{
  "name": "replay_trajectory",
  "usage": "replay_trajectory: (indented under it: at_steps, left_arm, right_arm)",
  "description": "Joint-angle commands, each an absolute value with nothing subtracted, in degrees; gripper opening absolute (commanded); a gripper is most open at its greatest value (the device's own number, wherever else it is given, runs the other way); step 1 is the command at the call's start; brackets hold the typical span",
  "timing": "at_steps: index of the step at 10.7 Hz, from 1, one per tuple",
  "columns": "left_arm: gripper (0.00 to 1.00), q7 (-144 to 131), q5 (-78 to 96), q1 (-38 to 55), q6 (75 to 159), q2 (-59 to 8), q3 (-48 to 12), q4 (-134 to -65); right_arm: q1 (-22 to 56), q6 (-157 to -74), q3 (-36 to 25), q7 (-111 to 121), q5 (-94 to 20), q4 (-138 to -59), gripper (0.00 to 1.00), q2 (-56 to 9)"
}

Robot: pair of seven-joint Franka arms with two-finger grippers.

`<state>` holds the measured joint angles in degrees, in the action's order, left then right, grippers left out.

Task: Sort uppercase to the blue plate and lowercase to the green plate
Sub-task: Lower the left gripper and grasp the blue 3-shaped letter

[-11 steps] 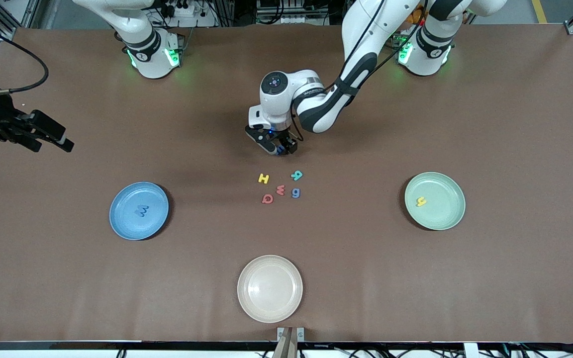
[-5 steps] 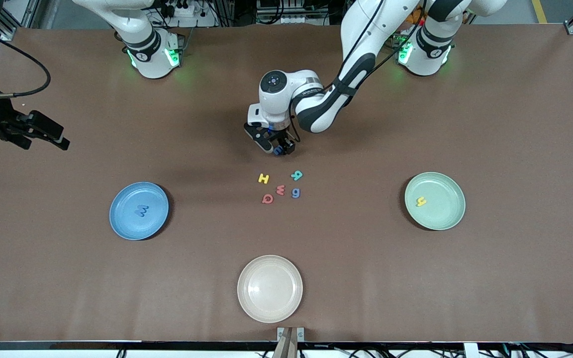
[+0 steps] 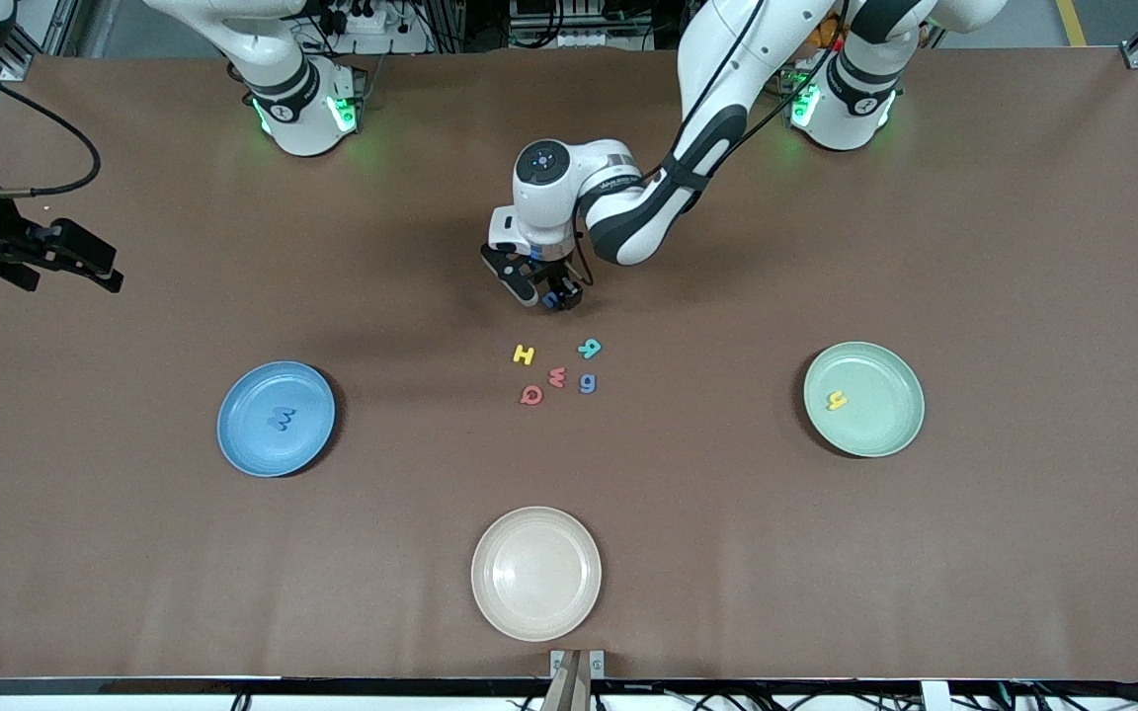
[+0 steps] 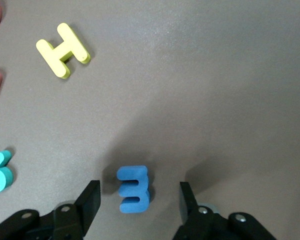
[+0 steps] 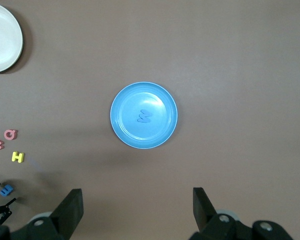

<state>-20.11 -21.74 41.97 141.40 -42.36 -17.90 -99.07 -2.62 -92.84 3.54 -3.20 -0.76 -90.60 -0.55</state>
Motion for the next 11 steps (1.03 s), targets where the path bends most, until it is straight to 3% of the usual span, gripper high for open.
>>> replay_trajectory:
  at_steps: [1,7,11]
  left_arm:
    - [0.69,-19.42,-23.47,41.75,141.77,-42.89,-18.02,-98.35]
    - [0.61,-18.90,-23.55,41.92,141.94,-43.24,-17.84,-98.35]
    - [0.50,-17.14,-23.55,41.75,142.73,-43.24,-17.75,-98.53]
  right_arm:
    - [-2.90,-92.46,3.60,-2.64,-0.09,-90.18,0.95,-0.97]
    - [-2.81,-92.81,3.60,-2.64,-0.53,-89.91,0.90,-1.67]
    - [-2.90,-92.37,3.52,-2.64,-0.26,-90.09,0.95,-1.67]
